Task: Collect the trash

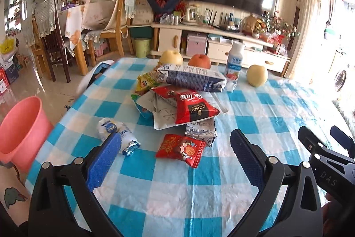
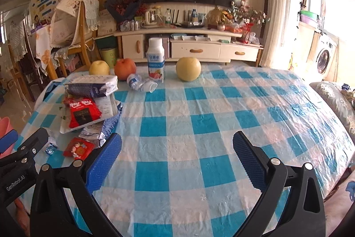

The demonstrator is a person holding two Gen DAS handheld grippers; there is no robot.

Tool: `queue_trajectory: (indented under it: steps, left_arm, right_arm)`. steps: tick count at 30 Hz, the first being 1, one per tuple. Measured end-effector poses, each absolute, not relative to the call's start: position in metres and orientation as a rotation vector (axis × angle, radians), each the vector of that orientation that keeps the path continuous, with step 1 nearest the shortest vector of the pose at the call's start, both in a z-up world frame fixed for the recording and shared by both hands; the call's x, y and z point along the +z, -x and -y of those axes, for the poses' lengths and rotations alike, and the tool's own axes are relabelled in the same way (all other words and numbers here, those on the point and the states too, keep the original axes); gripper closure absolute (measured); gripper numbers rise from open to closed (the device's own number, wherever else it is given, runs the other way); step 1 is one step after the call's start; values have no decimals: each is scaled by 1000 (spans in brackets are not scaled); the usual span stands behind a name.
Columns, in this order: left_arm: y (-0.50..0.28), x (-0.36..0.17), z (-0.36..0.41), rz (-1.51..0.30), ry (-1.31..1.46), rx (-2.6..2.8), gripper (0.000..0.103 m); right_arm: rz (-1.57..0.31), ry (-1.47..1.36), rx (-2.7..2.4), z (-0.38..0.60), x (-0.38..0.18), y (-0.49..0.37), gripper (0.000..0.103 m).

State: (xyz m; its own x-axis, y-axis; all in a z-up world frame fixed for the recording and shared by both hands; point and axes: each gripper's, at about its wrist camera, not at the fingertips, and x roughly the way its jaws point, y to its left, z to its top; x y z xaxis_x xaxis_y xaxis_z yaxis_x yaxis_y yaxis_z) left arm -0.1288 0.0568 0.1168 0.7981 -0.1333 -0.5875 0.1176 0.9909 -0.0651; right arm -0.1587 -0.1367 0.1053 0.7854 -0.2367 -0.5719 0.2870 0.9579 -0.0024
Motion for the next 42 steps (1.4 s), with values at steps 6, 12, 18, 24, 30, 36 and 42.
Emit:
queue_trajectory:
  steps: [6,12,18,24,30,36,42]
  left_arm:
    - [172,154,-79,-560,58,-143,4]
    - [205,176,-103,-488,46,-136,4]
    - [226,189,-121,-452,73,-146,4]
    - [244,197,-131,-399,68,-126,4]
    - [254,201,-139,-379,68,-115,4]
    - [261,202,-142,-372,59,-109,4]
    - [266,204,-147,-363,69,-108,4]
  right_arm:
    - [-492,-67,-285,118,143,206,4]
    - [-401,-33,-282,95,171,243,4]
    - [-361,-34,-259,79,188,266,4]
    - [-318,-27,-248,66,201,282,4]
    - [-285,-18,-243,57,206,294,4]
    - [-260,-13,-235,48,209,300,4]
    - [-250,-25,-235,48,208,305,4]
